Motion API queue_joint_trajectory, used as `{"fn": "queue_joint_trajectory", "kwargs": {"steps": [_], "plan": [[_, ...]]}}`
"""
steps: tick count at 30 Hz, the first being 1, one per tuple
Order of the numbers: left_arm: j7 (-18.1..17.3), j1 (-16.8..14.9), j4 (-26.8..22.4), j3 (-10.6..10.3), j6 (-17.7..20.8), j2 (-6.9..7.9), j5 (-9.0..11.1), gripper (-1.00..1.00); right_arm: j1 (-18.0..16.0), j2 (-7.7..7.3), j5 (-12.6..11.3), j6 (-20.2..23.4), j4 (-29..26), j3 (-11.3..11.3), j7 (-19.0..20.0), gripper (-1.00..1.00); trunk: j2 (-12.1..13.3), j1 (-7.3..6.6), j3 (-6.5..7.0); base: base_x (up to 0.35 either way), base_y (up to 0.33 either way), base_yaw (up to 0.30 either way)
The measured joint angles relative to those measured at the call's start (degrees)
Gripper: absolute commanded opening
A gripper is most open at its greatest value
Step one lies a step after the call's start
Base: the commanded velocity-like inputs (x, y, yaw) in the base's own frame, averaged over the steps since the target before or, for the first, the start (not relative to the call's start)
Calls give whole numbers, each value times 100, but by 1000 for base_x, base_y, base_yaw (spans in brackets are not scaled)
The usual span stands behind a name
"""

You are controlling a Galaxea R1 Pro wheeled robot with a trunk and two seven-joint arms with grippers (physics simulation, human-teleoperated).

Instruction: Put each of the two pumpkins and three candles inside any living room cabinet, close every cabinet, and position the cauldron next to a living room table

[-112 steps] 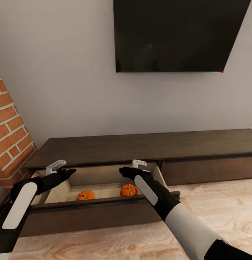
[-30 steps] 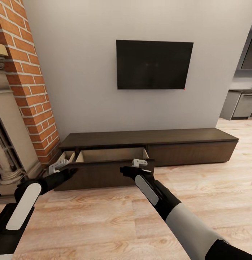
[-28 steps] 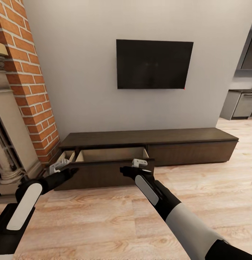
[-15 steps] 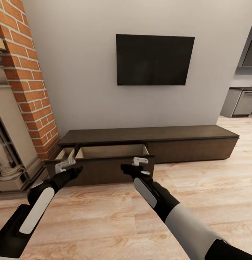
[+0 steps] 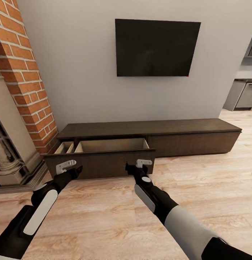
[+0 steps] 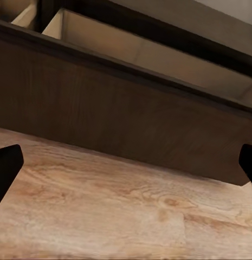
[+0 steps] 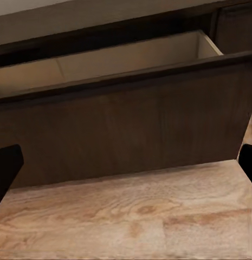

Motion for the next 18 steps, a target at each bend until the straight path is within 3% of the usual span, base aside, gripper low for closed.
{"fn": "queue_joint_trajectory", "kwargs": {"steps": [2,4,18], "plan": [[2,0,1,-233,-13,0,-32,100,1,2,-3,-25,212,112,5,100,-3,5,-44,0,0,0],[1,0,1,-313,-15,0,-66,100,0,2,6,-34,271,174,6,100,-6,10,-89,0,0,0],[0,0,1,-367,-17,0,-76,100,-4,3,26,-13,289,220,6,100,-24,46,-399,0,0,0]]}}
